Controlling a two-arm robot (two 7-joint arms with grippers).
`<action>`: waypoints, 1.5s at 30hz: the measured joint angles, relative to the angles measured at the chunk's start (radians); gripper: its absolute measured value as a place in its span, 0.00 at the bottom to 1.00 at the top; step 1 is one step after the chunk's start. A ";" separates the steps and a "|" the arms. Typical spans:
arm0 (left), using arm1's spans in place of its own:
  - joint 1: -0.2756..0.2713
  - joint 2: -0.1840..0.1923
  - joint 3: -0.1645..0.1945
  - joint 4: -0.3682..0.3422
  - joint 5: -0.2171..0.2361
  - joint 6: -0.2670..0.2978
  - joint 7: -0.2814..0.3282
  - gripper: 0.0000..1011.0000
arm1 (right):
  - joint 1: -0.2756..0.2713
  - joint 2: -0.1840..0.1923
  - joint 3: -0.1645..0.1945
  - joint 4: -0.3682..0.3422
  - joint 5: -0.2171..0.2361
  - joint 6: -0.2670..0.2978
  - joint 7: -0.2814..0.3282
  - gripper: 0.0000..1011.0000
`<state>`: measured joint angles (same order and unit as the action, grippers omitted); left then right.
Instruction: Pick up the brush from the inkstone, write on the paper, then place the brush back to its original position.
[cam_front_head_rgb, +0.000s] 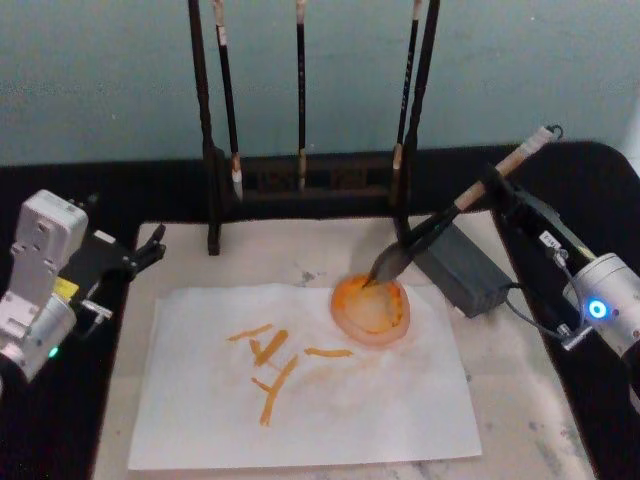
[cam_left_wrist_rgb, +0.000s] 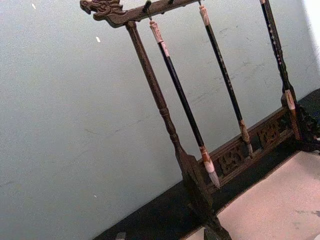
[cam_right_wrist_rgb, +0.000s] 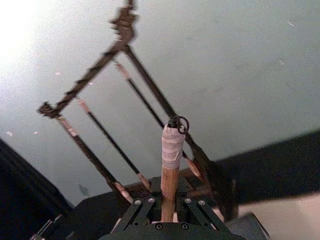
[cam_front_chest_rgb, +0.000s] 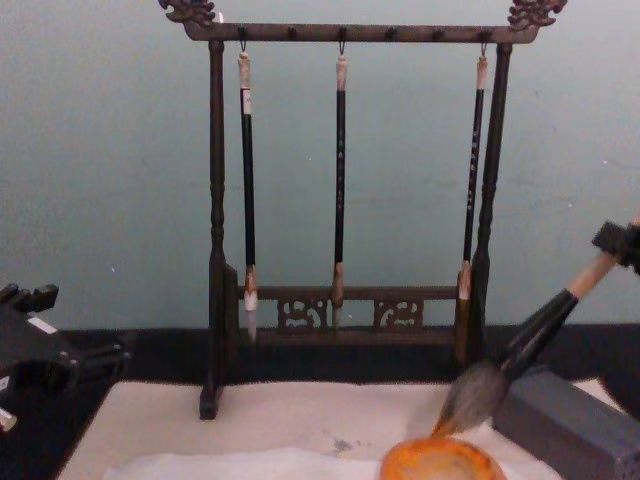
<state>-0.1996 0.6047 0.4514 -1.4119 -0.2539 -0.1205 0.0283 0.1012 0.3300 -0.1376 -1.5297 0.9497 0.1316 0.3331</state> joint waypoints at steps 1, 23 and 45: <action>0.000 0.000 0.000 0.000 0.000 0.000 0.000 1.00 | 0.003 -0.002 0.001 0.006 0.011 0.009 -0.008 0.16; 0.000 0.000 0.000 0.000 0.000 0.000 0.000 1.00 | 0.109 -0.030 0.016 0.184 0.259 0.221 -0.142 0.16; 0.000 0.000 0.000 0.000 0.000 0.000 0.000 1.00 | 0.112 -0.025 0.008 0.212 0.396 0.280 -0.210 0.16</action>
<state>-0.1995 0.6047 0.4514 -1.4120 -0.2539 -0.1205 0.0283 0.2131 0.3047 -0.1299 -1.3180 1.3460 0.4119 0.1232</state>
